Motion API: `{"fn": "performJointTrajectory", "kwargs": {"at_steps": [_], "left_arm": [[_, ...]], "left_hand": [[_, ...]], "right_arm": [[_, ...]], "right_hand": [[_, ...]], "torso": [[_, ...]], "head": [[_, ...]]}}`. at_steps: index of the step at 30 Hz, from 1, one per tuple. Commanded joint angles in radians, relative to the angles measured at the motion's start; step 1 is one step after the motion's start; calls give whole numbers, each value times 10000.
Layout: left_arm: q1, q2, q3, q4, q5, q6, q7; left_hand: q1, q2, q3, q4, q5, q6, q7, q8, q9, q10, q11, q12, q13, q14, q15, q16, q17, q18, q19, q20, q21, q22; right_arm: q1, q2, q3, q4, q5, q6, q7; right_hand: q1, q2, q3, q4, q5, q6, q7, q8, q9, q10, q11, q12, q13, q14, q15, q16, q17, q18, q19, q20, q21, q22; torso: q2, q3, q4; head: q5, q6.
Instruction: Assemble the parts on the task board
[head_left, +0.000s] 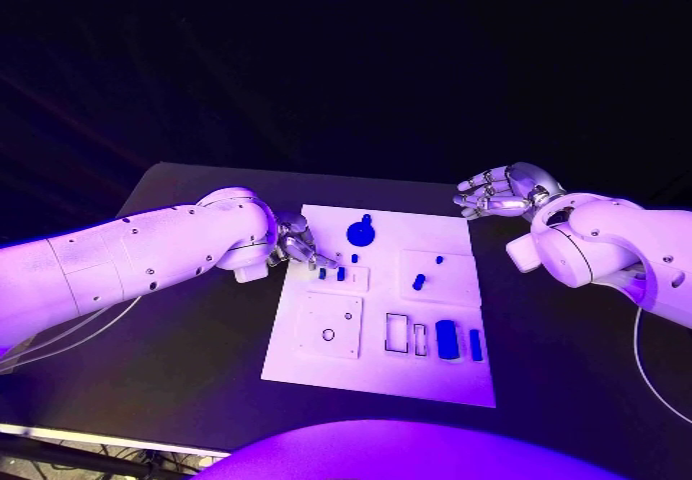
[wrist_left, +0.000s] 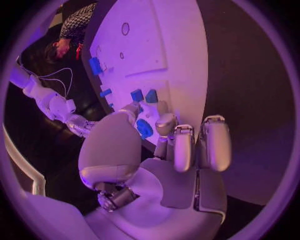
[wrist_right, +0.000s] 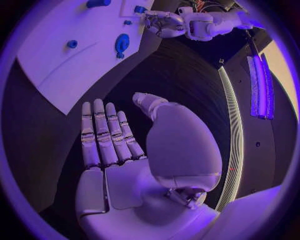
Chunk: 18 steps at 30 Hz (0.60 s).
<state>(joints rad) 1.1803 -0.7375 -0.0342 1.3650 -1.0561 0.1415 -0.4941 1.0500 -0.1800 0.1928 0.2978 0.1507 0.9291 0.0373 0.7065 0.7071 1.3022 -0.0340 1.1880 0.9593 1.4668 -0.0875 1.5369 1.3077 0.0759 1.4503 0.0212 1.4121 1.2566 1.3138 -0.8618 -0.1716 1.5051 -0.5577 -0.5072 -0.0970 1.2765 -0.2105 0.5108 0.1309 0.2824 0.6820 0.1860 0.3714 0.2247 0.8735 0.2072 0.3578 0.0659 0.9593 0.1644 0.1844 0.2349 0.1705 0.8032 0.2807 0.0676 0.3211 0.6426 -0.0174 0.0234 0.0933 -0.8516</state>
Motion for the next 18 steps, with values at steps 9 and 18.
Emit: {"fn": "performJointTrajectory", "kwargs": {"at_steps": [9, 18], "left_arm": [[3, -320, 226, 280, 1374, -1950, 1726], [7, -228, 239, 515, 448, -3309, 4619]], "left_hand": [[506, 848, -1960, -22, -578, -598, 178, -49, -24, -881, 186, -750, -1208, 697, 117, -266, 1416, 56, -430, 109, -583, -849], [4852, 558, 734, -66, -457, -3171, 1373, -1779, -1621, -5380, 1413, -4053, -4497, -3199, 1134, -3997, -4229, 1039, -3963, 922, -4965, -6554]], "right_arm": [[-8, -37, 1, -1, -25, 54, 145], [-11, -38, -1, -49, 80, 98, 227]], "right_hand": [[-99, -36, 17, -88, -28, -29, 896, 6, -20, 23, 30, 1, -9, 45, 34, -42, -30, 91, -90, 12, -61, -37], [-103, -36, 15, -100, -27, -26, 896, 10, -23, 25, 30, 4, -9, 47, 36, -50, -41, 89, -117, 15, -63, -57]], "torso": [[0, 6, 1], [0, -22, -3]], "head": [[-48, 31], [-101, 110]]}}
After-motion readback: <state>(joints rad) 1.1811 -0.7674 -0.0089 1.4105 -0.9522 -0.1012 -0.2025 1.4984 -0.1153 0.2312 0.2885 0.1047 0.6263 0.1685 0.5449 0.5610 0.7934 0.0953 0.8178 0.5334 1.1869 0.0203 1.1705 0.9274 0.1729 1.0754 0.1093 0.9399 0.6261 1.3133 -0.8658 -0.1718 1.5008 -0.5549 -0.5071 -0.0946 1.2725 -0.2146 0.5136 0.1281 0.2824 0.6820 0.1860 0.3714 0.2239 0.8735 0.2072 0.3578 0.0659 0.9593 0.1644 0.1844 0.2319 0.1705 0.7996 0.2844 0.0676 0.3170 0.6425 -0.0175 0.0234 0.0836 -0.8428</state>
